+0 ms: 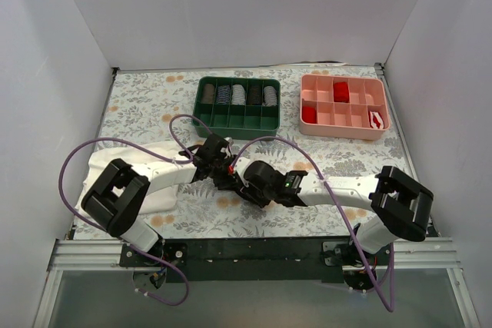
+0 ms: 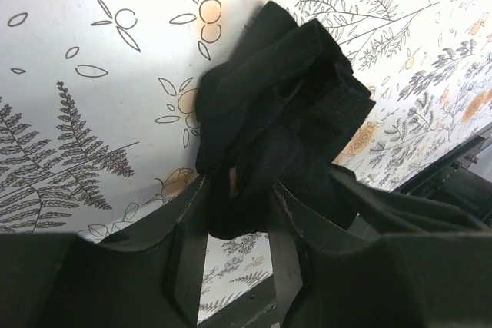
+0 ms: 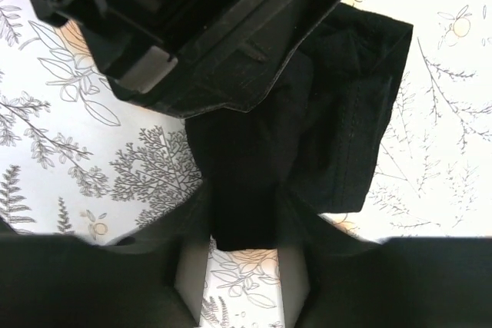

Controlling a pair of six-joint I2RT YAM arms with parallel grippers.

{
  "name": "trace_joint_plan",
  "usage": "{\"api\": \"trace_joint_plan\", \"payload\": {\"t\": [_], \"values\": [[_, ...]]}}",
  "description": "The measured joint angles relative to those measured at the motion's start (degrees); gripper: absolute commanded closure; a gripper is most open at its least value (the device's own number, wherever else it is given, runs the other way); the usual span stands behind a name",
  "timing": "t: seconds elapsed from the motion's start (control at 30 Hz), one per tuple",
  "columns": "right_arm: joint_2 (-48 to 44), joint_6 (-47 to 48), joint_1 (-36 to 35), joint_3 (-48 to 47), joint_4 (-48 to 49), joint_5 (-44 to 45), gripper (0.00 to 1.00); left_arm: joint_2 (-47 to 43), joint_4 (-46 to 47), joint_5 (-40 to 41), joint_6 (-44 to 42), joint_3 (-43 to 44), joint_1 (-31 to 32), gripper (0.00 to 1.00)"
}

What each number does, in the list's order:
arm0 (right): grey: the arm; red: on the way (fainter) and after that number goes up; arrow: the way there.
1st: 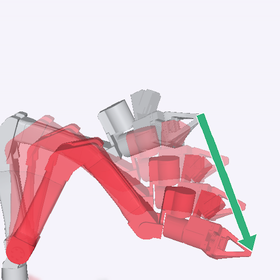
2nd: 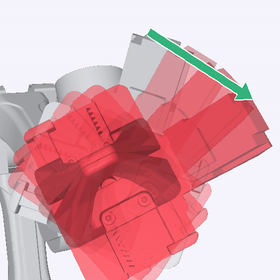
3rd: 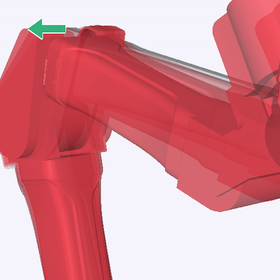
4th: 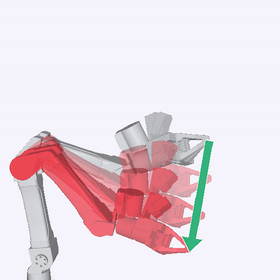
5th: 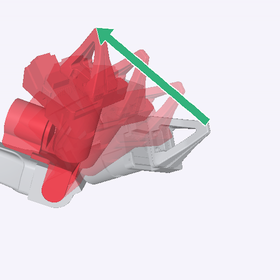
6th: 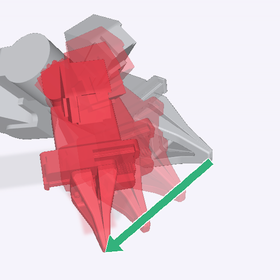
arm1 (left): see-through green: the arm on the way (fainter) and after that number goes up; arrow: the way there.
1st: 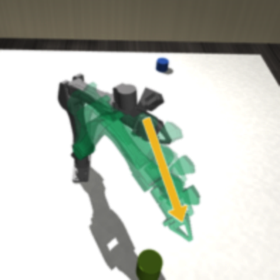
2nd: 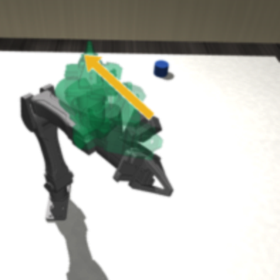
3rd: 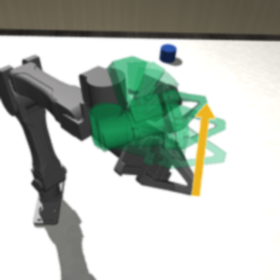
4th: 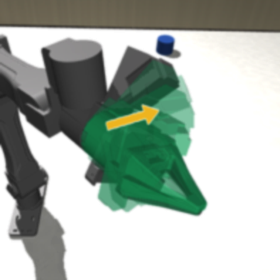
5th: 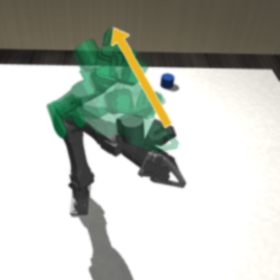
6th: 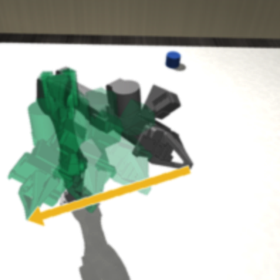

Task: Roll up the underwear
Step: Roll the underwear to the center of the board.

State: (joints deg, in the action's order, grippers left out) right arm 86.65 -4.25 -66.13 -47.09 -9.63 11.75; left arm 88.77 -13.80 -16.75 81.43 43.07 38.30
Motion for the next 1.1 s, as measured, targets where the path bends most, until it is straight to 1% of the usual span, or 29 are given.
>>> {"api": "trace_joint_plan", "payload": {"t": [0.1,0.13,0.23,0.33,0.37,0.4,0.5,0.67,0.8,1.1], "values": [[0.7,-0.22,0.0,0.0,0.37,0.09,0.8,0.09,-0.28,-0.11,-0.31,0.17,0.0,0.66],[0.85,-0.26,0.0,0.0,0.42,0.04,0.82,0.11,-0.46,-0.09,-0.46,0.26,0.0,0.65],[1.09,-0.96,0.0,0.0,0.74,-0.7,0.82,0.28,-1.2,0.11,-0.83,0.66,-0.11,0.59],[1.27,-2.64,0.15,0.09,1.6,-2.08,0.82,0.28,-2.47,0.81,-1.11,0.92,-0.61,0.4],[1.4,-3.39,0.26,0.11,2.01,-2.62,0.82,0.17,-2.8,0.83,-0.92,0.96,-0.94,0.37],[1.57,-4.33,0.44,0.15,2.6,-3.39,0.82,-0.31,-3.15,1.01,-0.9,1.16,-1.25,0.32],[1.97,-7.08,0.98,0.57,5.27,-6.71,0.82,-2.16,-4.55,3.52,-1.09,1.27,-2.8,0.25],[1.97,-11.8,3.82,2.62,10.08,-14.08,0.82,-6.64,-6.82,6.84,-0.68,1.22,-5.7,0.24],[1.97,-14.91,7.52,4.2,13.27,-21.2,0.81,-11.5,-7.34,8.02,-0.44,0.57,-6.32,0.24],[4.83,-22.88,17.33,7.41,21.99,-38.38,0.81,-18.73,-6.67,7.02,-0.44,-5.62,-6.32,0.24]]}}
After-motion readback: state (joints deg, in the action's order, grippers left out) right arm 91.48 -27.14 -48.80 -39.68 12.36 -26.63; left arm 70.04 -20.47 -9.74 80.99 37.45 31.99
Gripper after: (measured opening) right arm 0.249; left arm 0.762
